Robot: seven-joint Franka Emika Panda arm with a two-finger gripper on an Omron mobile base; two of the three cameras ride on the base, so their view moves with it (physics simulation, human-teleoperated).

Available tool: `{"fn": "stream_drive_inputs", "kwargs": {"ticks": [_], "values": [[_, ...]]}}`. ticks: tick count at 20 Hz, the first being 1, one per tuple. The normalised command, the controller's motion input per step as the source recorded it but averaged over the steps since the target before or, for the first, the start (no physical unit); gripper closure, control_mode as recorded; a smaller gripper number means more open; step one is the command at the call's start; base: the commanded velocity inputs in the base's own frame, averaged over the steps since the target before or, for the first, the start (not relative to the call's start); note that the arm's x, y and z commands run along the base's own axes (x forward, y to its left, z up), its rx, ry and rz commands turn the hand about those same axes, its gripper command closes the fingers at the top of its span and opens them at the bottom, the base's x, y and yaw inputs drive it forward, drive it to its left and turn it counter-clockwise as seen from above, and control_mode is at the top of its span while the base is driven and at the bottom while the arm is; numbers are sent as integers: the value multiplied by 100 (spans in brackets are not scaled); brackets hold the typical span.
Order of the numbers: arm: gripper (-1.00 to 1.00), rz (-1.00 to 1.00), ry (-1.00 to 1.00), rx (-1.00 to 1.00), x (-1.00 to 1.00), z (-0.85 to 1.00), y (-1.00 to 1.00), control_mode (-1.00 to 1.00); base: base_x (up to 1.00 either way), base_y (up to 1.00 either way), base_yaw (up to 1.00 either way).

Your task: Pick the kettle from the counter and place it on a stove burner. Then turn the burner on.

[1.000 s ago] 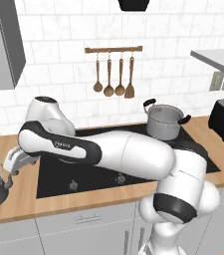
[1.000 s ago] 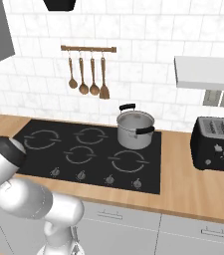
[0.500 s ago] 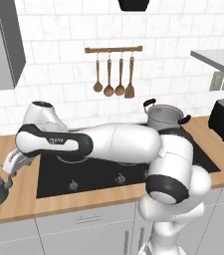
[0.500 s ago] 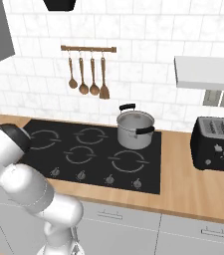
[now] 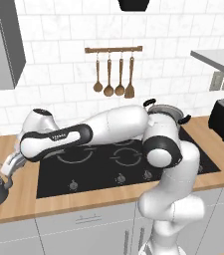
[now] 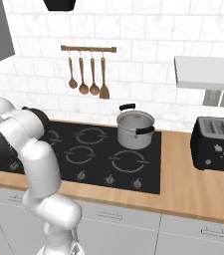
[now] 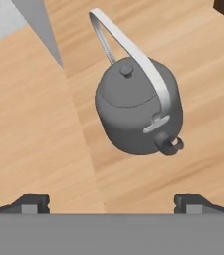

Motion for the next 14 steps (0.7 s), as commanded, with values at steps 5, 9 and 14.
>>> {"fn": "stream_drive_inputs", "kwargs": {"ticks": [5, 9, 14], "values": [[-100, 1, 6, 0, 46, 0, 36, -100, 0, 0, 0], [-100, 0, 7, 0, 50, 0, 35, -100, 0, 0, 0], [-100, 0, 8, 0, 55, 6, 38, -100, 0, 0, 0]]}}
